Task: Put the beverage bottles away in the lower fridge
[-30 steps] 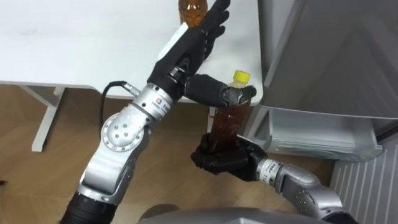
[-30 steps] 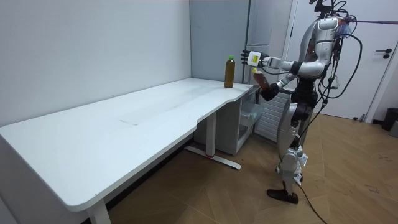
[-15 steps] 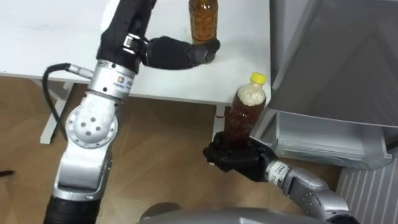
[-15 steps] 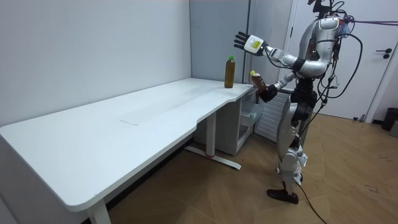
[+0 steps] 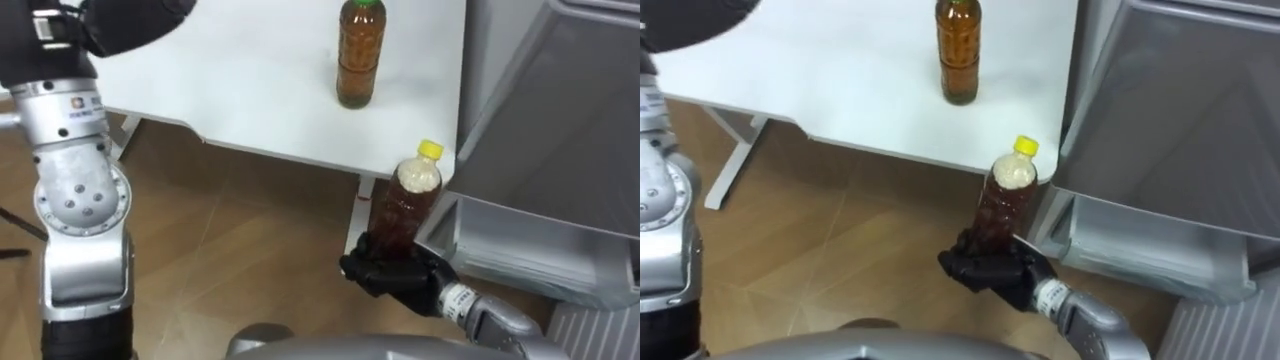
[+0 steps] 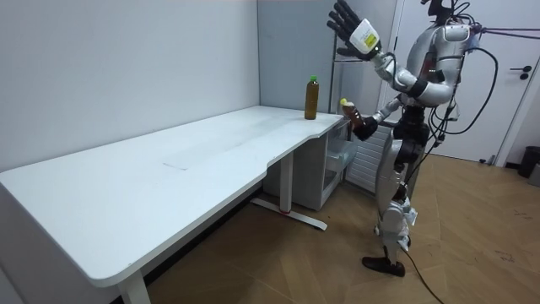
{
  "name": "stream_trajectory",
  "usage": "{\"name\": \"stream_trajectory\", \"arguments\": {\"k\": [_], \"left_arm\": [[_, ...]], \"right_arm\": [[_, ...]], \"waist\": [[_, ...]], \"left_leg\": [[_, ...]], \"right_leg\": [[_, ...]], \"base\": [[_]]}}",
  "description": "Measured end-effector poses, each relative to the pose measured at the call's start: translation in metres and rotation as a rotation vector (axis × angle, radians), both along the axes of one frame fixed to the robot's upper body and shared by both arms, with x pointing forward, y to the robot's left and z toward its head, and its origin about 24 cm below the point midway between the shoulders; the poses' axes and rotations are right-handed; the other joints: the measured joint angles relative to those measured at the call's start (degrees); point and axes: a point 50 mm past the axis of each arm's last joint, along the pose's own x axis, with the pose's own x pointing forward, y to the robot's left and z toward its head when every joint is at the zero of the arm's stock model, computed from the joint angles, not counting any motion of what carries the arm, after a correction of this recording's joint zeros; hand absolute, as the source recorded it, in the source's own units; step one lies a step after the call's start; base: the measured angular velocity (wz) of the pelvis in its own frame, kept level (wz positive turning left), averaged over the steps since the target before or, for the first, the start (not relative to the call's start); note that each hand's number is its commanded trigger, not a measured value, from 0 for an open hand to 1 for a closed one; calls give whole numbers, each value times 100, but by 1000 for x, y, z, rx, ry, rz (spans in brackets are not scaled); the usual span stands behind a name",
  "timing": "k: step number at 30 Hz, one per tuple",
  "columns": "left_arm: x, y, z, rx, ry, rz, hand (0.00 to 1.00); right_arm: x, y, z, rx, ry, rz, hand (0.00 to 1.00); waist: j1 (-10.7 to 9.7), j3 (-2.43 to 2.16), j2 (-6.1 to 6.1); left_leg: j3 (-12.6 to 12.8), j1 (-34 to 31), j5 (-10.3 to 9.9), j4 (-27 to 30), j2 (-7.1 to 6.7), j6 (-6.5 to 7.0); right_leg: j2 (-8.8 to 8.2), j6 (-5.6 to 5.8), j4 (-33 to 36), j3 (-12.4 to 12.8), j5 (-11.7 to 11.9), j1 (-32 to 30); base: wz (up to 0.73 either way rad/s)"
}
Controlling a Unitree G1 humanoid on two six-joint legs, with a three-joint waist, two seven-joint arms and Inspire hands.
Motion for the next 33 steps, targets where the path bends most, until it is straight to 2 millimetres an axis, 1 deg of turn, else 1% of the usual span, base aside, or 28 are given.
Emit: {"name": "stream_trajectory", "arguments": {"k": [1, 2, 3, 4, 5, 6, 7, 9, 10, 11, 12, 13, 14, 16, 17, 18, 19, 20, 22, 24, 26, 28, 29, 30, 31, 33], "left_arm": [[0, 3, -5, -17, 19, 12, 0], [0, 12, -17, -55, 67, 41, 0], [0, 20, -35, -108, 136, 76, 0], [1, 23, -44, -131, 172, 92, 0], [-1, 29, -67, -182, 266, 122, 0], [-6, 32, -87, -221, 354, 150, 0], [-9, 33, -97, -235, 398, 159, 0], [-21, 34, -139, -335, 578, 181, 0], [-29, 35, -159, -385, 665, 201, 0], [-33, 36, -168, -401, 707, 214, 0], [-41, 38, -186, -419, 788, 242, 0], [-50, 39, -202, -430, 873, 269, 0], [-54, 39, -209, -436, 911, 280, 0], [-72, 35, -235, -459, 1050, 307, 0], [-77, 35, -241, -471, 1079, 316, 0], [-86, 33, -250, -475, 1139, 328, 0], [-96, 32, -259, -493, 1193, 338, 0], [-101, 32, -263, -502, 1220, 343, 0], [-121, 32, -277, -552, 1323, 371, 0], [-132, 32, -284, -588, 1385, 377, 0], [-144, 32, -291, -639, 1441, 383, 0], [-168, 32, -301, -741, 1535, 406, 0], [-174, 31, -303, -765, 1557, 411, 0], [-184, 29, -306, -798, 1601, 410, 0], [-191, 27, -309, -822, 1640, 402, 0], [-196, 23, -311, -848, 1681, 372, 0]], "right_arm": [[0, -2, 0, -3, 0, -6, 100], [0, -5, 0, -10, 2, -21, 100], [-1, -7, 0, -20, 6, -39, 100], [-1, -9, 0, -28, 8, -47, 100], [-2, -11, -2, -42, 17, -62, 100], [-3, -13, -3, -55, 29, -75, 100], [-3, -13, -3, -60, 37, -80, 100], [-5, -14, -5, -77, 66, -101, 100], [-8, -13, -7, -84, 78, -111, 100], [-9, -13, -7, -87, 84, -117, 100], [-10, -14, -8, -95, 91, -125, 100], [-10, -14, -8, -98, 91, -127, 100], [-10, -15, -8, -98, 91, -130, 100], [-10, -14, -8, -86, 97, -159, 100], [-10, -14, -8, -82, 98, -167, 100], [-10, -15, -8, -84, 102, -175, 100], [-11, -16, -9, -90, 110, -178, 100], [-11, -16, -10, -94, 114, -181, 100], [-15, -18, -13, -110, 142, -191, 100], [-18, -21, -15, -126, 167, -198, 100], [-19, -23, -16, -132, 188, -204, 100], [-21, -24, -17, -131, 203, -221, 100], [-21, -25, -17, -134, 206, -225, 100], [-22, -25, -18, -140, 213, -231, 100], [-24, -25, -20, -146, 226, -238, 100], [-28, -26, -23, -154, 254, -247, 100]], "waist": [[2, 1, 10], [-5, 11, 39], [-4, 14, 74], [-8, 28, 97], [-25, 28, 100], [-35, 13, 112], [-35, 10, 100], [-54, -2, 32], [-80, -33, -19], [-97, -45, -42], [-109, -51, -65], [-112, -49, -82], [-119, -44, -87], [-152, -33, -90], [-161, -27, -90], [-174, -10, -66], [-201, -10, -63], [-199, -10, -65], [-226, -7, -72], [-233, -11, -86], [-213, -9, -71], [-224, -6, -37], [-250, -7, -36], [-291, -4, -39], [-316, -2, -49], [-332, -9, -55]], "left_leg": [[-4, 18, 0, -6, 0, 0], [-9, 53, 0, -13, -2, 0], [-9, 88, 0, -33, -10, 0], [-11, 107, 0, -44, -11, 0], [-10, 114, 2, -87, -15, -3], [0, 107, 8, -100, -21, -10], [7, 103, 12, -105, -21, -13], [11, 94, 29, -92, -24, -15], [-5, 83, 28, -76, -31, -16], [-8, 83, 27, -74, -32, -16], [-9, 85, 26, -78, -31, -18], [-3, 96, 25, -94, -31, -18], [2, 100, 24, -103, -31, -18], [6, 115, 19, -137, -30, -18], [4, 112, 17, -138, -28, -19], [0, 111, 13, -142, -24, -20], [2, 119, 13, -152, -25, -19], [11, 127, 13, -158, -24, -19], [22, 106, 13, -192, -23, -19], [21, 32, 13, -175, -21, -18], [60, -24, 14, -160, -11, -17], [139, 15, 14, -193, -2, -17], [141, 19, 14, -198, -2, -17], [142, 13, 14, -205, -2, -17], [140, -5, 13, -206, -2, -17], [140, -52, 12, -199, -1, -15]], "right_leg": [[0, 0, 2, 0, 0, 15], [1, 1, -21, -7, -1, 61], [2, 1, -78, -2, -1, 120], [2, 1, -81, -7, -1, 144], [1, 4, -84, -16, -3, 146], [0, 8, -108, -10, -8, 135], [3, 8, -134, -5, -9, 132], [14, 5, -176, 29, -7, 137], [11, 4, -178, 10, -6, 144], [10, 4, -177, 3, -6, 146], [10, 4, -170, -5, -5, 147], [7, 4, -160, -4, -5, 142], [7, 4, -162, -3, -4, 140], [7, 5, -163, -8, -4, 141], [9, 5, -164, -8, -4, 138], [12, 5, -163, -5, -4, 137], [12, 5, -163, -3, -4, 142], [12, 5, -162, 10, -4, 141], [14, 4, -154, 34, -4, 128], [12, 4, -122, 45, -3, 47], [11, 1, -92, 67, -2, -33], [12, -2, -76, 116, 1, -33], [12, -2, -76, 121, 1, -36], [12, -2, -76, 122, 1, -46], [13, -1, -77, 126, 1, -67], [13, -1, -73, 126, 1, -117]], "base": [[0], [0], [0], [0], [0], [0], [-5], [0], [6], [5], [0], [0], [-3], [0], [0], [0], [0], [-6], [-5], [0], [-9], [-16], [-4], [0], [0], [0]]}}
